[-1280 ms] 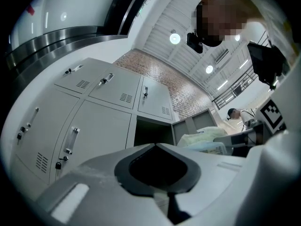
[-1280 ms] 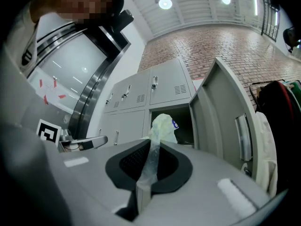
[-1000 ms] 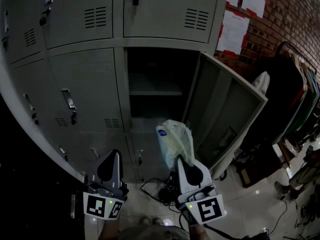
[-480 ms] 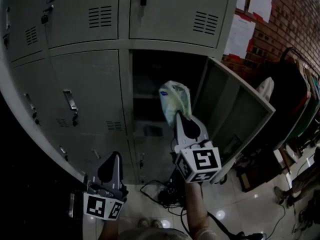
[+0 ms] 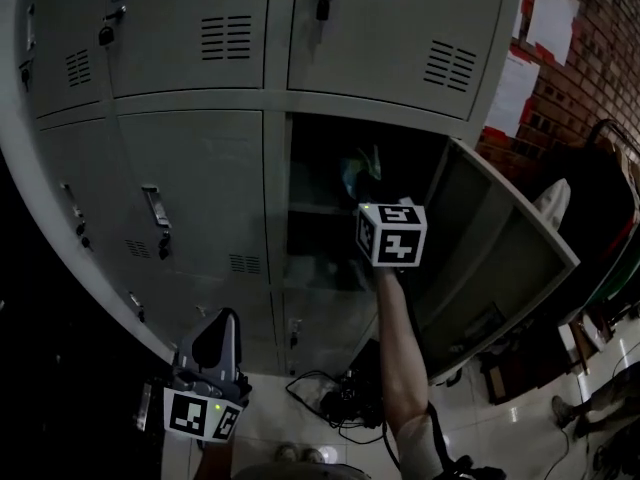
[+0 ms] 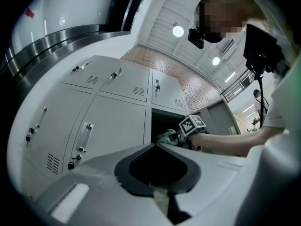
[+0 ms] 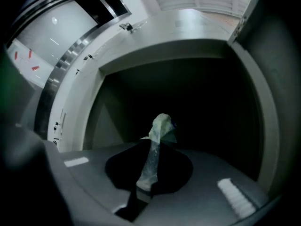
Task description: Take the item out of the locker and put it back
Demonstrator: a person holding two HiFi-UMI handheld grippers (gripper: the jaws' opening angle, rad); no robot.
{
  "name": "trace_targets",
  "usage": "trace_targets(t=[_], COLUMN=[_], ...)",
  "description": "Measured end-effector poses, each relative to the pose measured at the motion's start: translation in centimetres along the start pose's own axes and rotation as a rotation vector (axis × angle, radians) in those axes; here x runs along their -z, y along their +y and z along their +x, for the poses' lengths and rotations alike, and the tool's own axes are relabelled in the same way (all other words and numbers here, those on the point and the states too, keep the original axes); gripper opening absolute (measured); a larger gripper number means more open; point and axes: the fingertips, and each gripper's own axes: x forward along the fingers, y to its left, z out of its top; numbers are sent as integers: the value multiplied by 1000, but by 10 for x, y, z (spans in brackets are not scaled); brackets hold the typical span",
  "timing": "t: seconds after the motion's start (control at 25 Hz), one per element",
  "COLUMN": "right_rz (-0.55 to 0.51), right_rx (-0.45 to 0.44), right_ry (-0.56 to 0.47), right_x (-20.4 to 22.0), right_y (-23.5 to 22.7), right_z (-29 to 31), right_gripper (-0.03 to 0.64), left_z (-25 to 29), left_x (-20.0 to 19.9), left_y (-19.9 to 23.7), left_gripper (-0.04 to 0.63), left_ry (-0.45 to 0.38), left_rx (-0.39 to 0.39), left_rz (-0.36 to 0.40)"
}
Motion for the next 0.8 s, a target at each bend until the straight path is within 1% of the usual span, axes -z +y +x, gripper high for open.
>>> trace_targets(t=[0.24, 0.4, 0.52, 0.56, 0.64, 0.72, 0.76, 0.8], right_rz=[-21, -47, -46, -44, -24, 2, 10, 13], right_rx=[-10, -18, -29, -35, -39, -40, -39, -36], right_ry=[42, 65, 79, 85, 91, 89, 85, 80], right_x=[9, 16, 17, 17, 18, 18, 18, 17], right_y=[0, 3, 5, 8, 10, 9, 9, 8], right_z=[27, 31, 33, 34, 34, 33, 31, 29], right_gripper=[8, 11, 17, 39, 112, 317, 334, 334], left_z=[4, 8, 11, 12, 12, 12, 12, 12], left_x=[2, 5, 5, 5, 4, 4, 3, 3], left_y=[15, 16, 15, 14, 13, 13, 13, 14], left_gripper=[6, 6, 6, 6, 6, 6, 6, 6], left_ry=[6, 4, -2, -5, -7, -9, -10, -10], left_rx=[-37, -38, -34, -32, -30, -29, -29, -30], left_rz=[10, 17, 18, 17, 17, 19, 20, 20])
